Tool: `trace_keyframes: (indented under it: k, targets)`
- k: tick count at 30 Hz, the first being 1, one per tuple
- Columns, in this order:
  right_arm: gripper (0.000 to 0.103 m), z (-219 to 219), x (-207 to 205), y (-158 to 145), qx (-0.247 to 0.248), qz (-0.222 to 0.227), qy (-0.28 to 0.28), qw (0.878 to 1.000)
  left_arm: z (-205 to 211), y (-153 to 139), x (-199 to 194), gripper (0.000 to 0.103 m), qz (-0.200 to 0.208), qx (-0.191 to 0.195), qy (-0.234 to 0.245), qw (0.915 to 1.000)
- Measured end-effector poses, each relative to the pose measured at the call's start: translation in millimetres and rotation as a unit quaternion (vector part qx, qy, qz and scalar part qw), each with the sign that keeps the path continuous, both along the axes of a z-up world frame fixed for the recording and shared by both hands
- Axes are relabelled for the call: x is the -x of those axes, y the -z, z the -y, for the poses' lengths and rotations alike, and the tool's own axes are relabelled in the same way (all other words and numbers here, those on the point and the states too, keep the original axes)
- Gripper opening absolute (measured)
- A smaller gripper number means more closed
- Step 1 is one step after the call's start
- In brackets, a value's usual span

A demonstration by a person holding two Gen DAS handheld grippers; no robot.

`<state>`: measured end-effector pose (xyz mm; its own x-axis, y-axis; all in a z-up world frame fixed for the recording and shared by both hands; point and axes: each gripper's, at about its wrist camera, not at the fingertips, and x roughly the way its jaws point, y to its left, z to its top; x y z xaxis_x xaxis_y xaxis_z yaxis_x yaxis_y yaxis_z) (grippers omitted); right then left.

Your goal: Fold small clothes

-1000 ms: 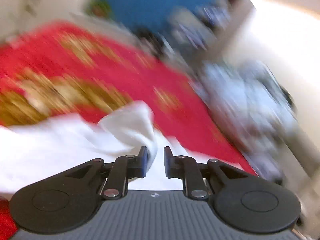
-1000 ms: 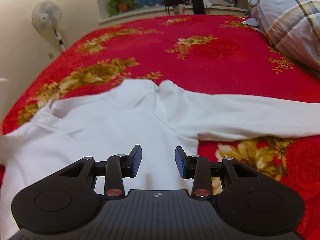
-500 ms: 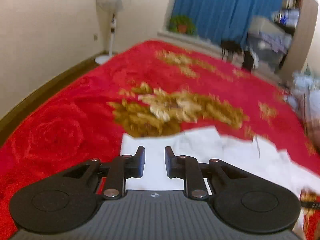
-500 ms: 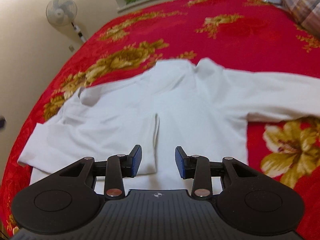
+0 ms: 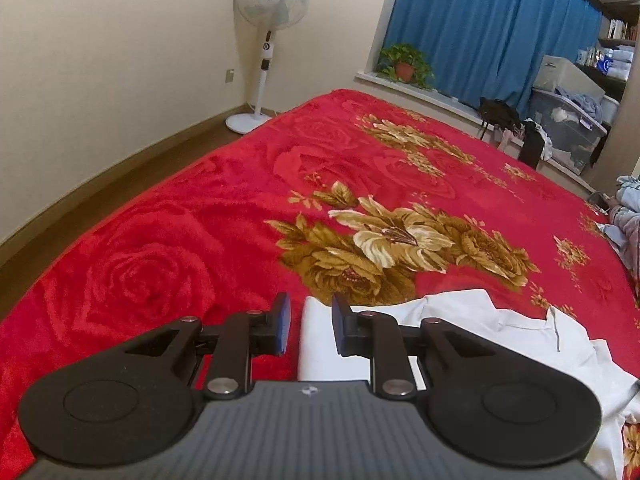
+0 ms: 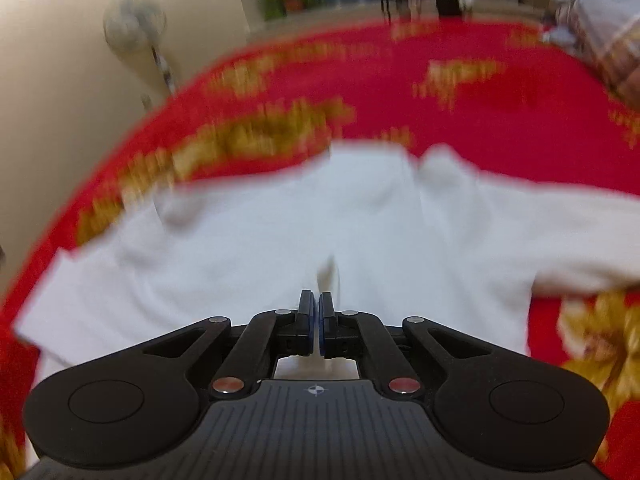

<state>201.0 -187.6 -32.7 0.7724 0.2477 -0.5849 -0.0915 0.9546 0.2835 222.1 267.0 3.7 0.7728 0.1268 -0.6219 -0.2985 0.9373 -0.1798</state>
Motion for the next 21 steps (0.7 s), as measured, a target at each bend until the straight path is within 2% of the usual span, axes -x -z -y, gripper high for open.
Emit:
trace_keyframes:
  k: [2,4,5,7,9,10,12,14,16,18,20,21]
  targets:
    - [0.000,18,8,-27,-0.009,0.066,0.016,0.998,2,6,-8,0.024,-0.002,0.010,0.005,0.9999]
    - [0.000,35,7,-37,0.021,0.085,0.051,0.995,2,10,-11,0.025,-0.011,0.021,0.015,0.9996]
    - [0.000,44,1,-33,0.044,0.067,0.075,0.994,3,13,-13,0.025,-0.016,0.025,0.020,0.9994]
    - [0.000,63,-18,-9,0.063,-0.022,0.106,0.992,7,19,-17,0.026,-0.026,0.038,0.032,0.9984]
    - [0.000,83,-26,10,0.013,-0.069,0.128,0.989,12,28,-21,0.031,-0.040,0.063,0.050,0.9960]
    - [0.000,86,-28,14,0.006,-0.074,0.131,0.989,14,32,-24,0.034,-0.047,0.074,0.058,0.9945]
    - [0.000,81,-27,11,0.019,-0.057,0.123,0.991,19,41,-27,0.040,-0.068,0.103,0.079,0.9892]
    - [0.000,80,-24,5,0.013,-0.039,0.120,0.992,24,51,-31,0.041,-0.102,0.118,0.094,0.9833]
    - [0.000,85,-21,-4,-0.009,-0.017,0.132,0.991,30,63,-34,0.041,-0.139,0.110,0.105,0.9786]
    - [0.000,86,-17,-18,-0.032,0.029,0.129,0.991,36,76,-35,0.040,-0.180,0.092,0.118,0.9723]
    - [0.000,86,-10,-29,-0.034,0.069,0.110,0.991,35,82,-33,0.024,-0.201,0.079,0.122,0.9688]
    - [0.000,87,-11,-29,-0.029,0.061,0.105,0.992,34,83,-32,0.020,-0.206,0.075,0.126,0.9676]
